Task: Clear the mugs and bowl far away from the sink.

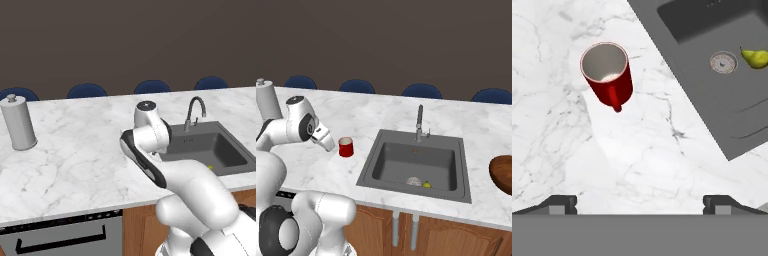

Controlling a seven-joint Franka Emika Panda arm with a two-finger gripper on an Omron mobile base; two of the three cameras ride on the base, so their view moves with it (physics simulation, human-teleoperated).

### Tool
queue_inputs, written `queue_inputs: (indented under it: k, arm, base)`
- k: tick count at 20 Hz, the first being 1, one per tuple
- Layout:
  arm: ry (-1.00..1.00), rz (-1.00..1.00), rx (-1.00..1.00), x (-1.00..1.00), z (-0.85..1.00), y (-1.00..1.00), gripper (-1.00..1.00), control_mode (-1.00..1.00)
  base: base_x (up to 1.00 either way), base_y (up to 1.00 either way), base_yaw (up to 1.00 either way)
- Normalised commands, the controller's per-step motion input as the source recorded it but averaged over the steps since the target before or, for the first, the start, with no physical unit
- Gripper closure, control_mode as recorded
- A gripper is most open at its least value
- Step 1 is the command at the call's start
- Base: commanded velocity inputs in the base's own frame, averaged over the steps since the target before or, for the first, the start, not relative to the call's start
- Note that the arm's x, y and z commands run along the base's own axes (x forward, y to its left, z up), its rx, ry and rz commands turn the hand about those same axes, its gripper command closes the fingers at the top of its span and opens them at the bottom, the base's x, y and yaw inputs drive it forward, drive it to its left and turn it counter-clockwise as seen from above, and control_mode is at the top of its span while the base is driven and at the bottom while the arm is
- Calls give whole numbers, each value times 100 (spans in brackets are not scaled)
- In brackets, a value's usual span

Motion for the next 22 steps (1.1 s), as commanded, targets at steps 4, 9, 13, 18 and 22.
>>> queue_inputs:
  k: [4, 9, 13, 18, 22]
  arm:
    - [0, 10, 0, 40, -40, 0, -100, -100]
    - [1, 12, 0, 27, -43, 0, -100, -100]
    - [1, 15, 0, 12, -35, -3, -100, -100]
    - [0, 13, 0, 9, -20, -2, -100, -100]
    - [0, 11, 0, 21, -17, 0, -100, -100]
  base:
    - [0, 0, 0]
    - [0, 0, 0]
    - [0, 0, 0]
    - [0, 0, 0]
    - [0, 0, 0]
